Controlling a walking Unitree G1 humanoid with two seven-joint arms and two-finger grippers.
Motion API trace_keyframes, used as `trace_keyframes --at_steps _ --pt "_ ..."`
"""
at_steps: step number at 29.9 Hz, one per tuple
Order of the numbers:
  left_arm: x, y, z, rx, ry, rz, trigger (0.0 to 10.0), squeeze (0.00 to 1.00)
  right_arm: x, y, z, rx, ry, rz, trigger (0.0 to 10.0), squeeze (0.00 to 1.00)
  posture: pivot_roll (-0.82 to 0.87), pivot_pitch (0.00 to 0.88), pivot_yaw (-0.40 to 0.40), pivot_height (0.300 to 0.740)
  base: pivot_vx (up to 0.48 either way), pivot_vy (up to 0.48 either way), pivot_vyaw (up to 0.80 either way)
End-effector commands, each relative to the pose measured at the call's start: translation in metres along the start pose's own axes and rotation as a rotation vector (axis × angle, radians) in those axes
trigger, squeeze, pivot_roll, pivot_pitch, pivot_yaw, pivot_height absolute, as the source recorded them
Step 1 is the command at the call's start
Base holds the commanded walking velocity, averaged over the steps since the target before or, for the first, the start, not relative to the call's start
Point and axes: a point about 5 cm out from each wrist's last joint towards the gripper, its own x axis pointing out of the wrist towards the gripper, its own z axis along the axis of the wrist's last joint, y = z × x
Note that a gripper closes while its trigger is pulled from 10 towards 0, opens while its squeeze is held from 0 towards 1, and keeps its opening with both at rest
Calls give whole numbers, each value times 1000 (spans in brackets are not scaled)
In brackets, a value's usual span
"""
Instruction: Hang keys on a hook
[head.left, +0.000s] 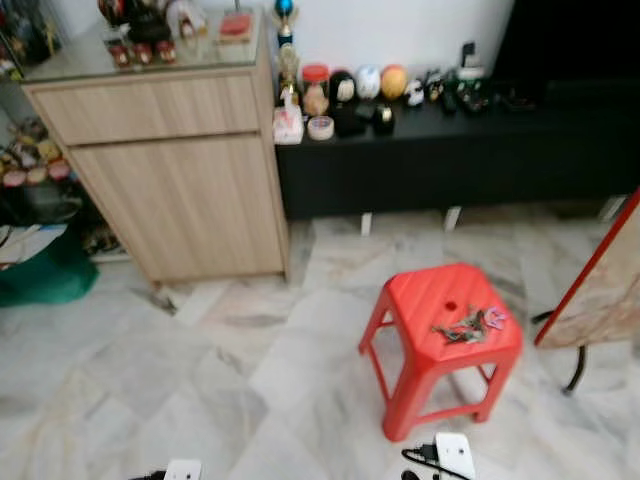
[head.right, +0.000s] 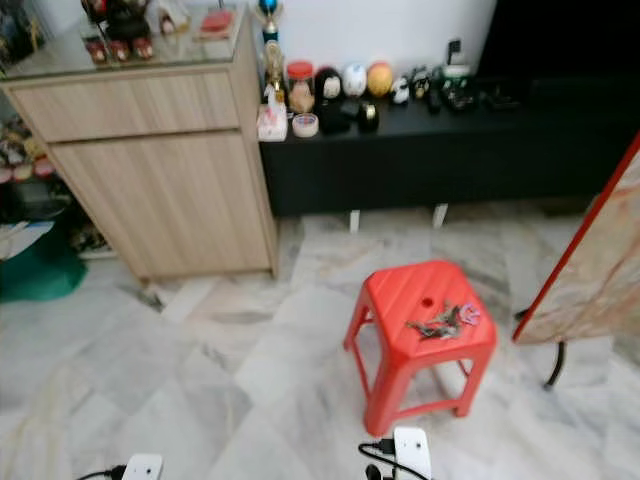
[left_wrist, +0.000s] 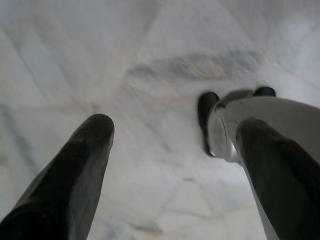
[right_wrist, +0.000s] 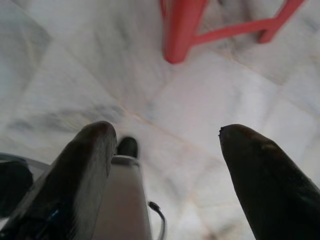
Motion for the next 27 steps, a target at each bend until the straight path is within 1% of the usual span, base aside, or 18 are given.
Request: trace_keyframes --at_steps 1,13,15,19,23,25,27 --pt "-1 -1 -7 8 29 -1 10000 0 0 3 0 1 -2 10 10000 0 49 46 -17 740 0 -480 0" --pt "-1 -1 -8 9 31 0 10000 0 0 4 1 11 -17 15 10000 0 45 49 -17 740 0 -480 0" --pt "-1 -1 -8 8 32 1 10000 0 0 4 2 5 -17 15 10000 0 45 49 -17 740 0 -285 0" --pt "-1 -1 -8 0 30 5 10000 0 0 3 2 2 -19 14 10000 0 44 49 -20 740 0 0 0" --pt "-1 -1 -7 -33 12 7 10000 0 0 3 2 -8 -22 13 10000 0 41 46 -20 740 0 0 0" --pt "-1 -3 -6 -54 1 -6 10000 0 0 3 3 -31 -29 16 10000 0 41 46 -20 740 0 0 0" --pt "-1 -3 -5 -47 4 -11 10000 0 0 3 4 -44 -37 21 10000 0 41 46 -20 740 0 0 222"
